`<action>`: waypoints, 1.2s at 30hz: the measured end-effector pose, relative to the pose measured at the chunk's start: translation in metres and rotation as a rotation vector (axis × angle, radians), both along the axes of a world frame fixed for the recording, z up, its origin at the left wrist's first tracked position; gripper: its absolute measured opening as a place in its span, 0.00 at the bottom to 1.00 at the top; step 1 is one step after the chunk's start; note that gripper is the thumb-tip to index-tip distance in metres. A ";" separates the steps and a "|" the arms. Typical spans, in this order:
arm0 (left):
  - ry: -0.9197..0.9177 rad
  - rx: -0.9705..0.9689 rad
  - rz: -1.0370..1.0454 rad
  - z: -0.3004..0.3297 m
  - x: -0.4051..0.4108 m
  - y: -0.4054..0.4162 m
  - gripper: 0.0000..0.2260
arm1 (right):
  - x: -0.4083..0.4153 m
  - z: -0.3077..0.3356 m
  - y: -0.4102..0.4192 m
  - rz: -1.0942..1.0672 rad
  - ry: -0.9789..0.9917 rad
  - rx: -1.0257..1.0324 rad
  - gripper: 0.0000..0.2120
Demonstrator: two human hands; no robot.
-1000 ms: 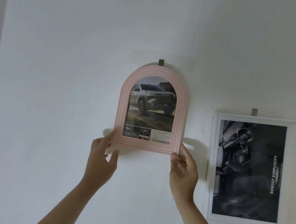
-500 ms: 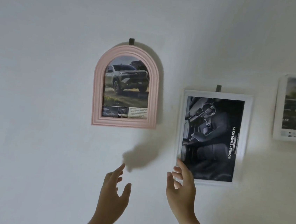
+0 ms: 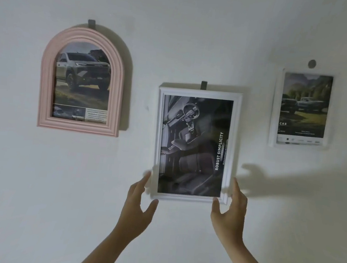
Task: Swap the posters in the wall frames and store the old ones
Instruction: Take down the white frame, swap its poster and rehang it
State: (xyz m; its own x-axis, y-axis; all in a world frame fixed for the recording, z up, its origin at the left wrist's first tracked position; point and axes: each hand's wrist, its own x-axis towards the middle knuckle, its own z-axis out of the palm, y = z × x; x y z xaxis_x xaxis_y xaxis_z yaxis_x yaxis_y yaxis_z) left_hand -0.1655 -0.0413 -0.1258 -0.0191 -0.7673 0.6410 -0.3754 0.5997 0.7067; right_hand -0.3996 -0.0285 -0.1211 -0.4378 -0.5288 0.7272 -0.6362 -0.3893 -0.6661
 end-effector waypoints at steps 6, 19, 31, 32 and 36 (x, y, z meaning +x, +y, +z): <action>0.010 0.002 0.072 0.001 -0.015 -0.004 0.34 | -0.007 -0.003 -0.008 0.125 0.076 0.030 0.40; 0.051 -0.051 0.085 0.021 -0.003 0.025 0.37 | -0.004 0.013 0.003 0.340 -0.097 -0.083 0.37; 0.075 0.214 0.005 -0.037 0.049 0.105 0.35 | 0.005 0.004 0.071 0.578 -0.182 -0.159 0.27; 0.083 0.247 0.005 -0.047 0.050 0.113 0.34 | 0.007 -0.001 0.079 0.612 -0.186 -0.145 0.27; 0.134 0.378 0.015 -0.085 0.051 0.144 0.33 | 0.016 -0.028 0.106 0.712 -0.189 -0.067 0.26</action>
State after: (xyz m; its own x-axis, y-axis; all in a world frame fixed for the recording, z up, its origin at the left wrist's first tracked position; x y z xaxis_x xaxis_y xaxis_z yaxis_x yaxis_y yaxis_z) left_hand -0.1141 0.1023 -0.2113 0.0585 -0.9490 0.3098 -0.2713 0.2836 0.9198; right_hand -0.3837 0.0773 -0.1488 -0.1269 -0.6883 0.7142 -0.0911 -0.7089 -0.6994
